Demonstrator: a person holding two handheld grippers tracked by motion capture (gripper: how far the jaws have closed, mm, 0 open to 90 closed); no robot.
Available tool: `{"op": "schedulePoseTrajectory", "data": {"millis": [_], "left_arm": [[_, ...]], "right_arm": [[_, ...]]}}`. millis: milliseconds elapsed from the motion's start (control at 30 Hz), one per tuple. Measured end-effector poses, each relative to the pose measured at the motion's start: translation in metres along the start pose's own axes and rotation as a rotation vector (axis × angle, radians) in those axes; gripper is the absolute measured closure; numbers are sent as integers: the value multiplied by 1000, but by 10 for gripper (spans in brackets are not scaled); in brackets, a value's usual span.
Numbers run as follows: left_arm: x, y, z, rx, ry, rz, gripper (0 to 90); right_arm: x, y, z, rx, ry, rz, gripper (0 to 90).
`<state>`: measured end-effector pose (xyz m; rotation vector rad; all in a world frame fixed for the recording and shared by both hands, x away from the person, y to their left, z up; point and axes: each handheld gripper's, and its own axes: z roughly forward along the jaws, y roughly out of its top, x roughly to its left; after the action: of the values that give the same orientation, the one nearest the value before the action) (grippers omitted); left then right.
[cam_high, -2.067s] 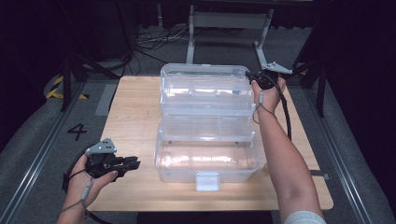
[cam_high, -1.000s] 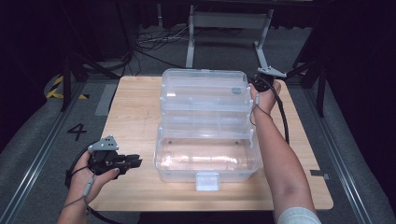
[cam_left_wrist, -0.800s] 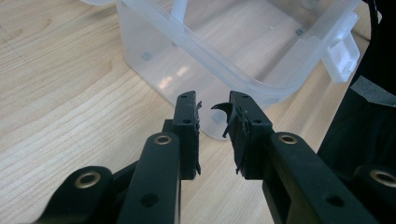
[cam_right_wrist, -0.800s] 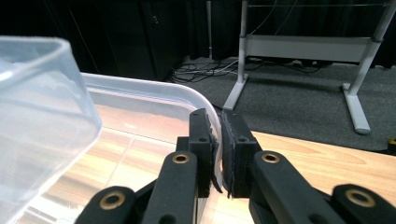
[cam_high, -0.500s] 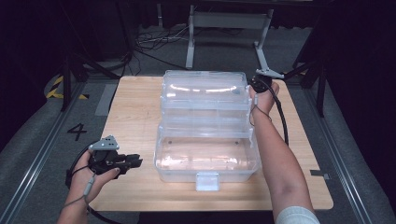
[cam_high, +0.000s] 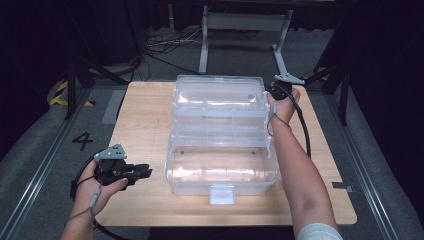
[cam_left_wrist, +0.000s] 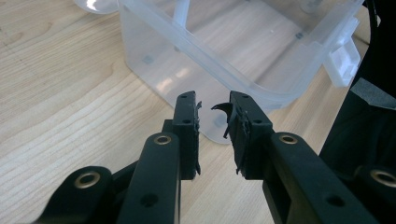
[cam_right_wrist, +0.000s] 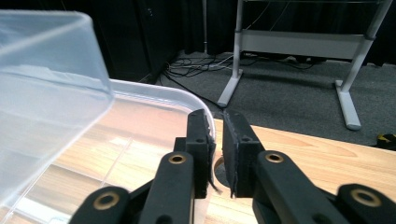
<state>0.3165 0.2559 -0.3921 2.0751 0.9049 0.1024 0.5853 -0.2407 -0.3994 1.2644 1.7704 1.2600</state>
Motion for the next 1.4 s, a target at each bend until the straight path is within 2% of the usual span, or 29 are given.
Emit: {"op": "schedulePoseTrajectory", "data": {"millis": [33, 100, 233, 500, 567, 600, 633, 700, 733, 800, 833, 900, 1033, 1267, 1400], "left_arm": [[1, 1, 0, -1, 3, 3, 727], [2, 3, 1, -5, 3, 0, 725], [8, 8, 3, -12, 0, 6, 714], [16, 19, 1, -48, 8, -2, 644], [17, 20, 1, -52, 12, -2, 628], [19, 21, 1, -57, 13, -10, 628], [21, 23, 0, -62, 19, -10, 613], [22, 24, 0, -61, 25, -5, 588], [25, 24, 0, -75, 33, -16, 567], [28, 25, 1, -80, 44, -14, 559], [32, 25, 1, -89, 58, -20, 534], [33, 25, 0, -92, 63, -25, 518], [36, 26, -2, -105, 74, -31, 494], [36, 27, -2, -105, 68, -30, 483], [37, 26, -3, -112, 74, -36, 469]], "right_arm": [[-4, 2, -7, -25, -10, 7, 740], [-5, 3, -10, -31, -10, 8, 734], [-14, 6, -28, -55, 5, 19, 719], [-22, 17, -77, -117, 81, 8, 659], [-22, 18, -82, -126, 87, 4, 655], [-22, 19, -90, -135, 100, 6, 654], [-20, 22, -107, -150, 124, -10, 655], [-18, 24, -122, -161, 143, -30, 653], [-16, 25, -132, -169, 157, -41, 651], [-15, 26, -137, -173, 164, -52, 647], [-12, 28, -152, -173, 187, -76, 634], [-11, 28, -159, -171, 194, -85, 634], [-11, 28, -183, -170, 225, -108, 624], [-17, 28, -208, -170, 250, -100, 614], [-18, 28, -219, -161, 288, -103, 601]]}}
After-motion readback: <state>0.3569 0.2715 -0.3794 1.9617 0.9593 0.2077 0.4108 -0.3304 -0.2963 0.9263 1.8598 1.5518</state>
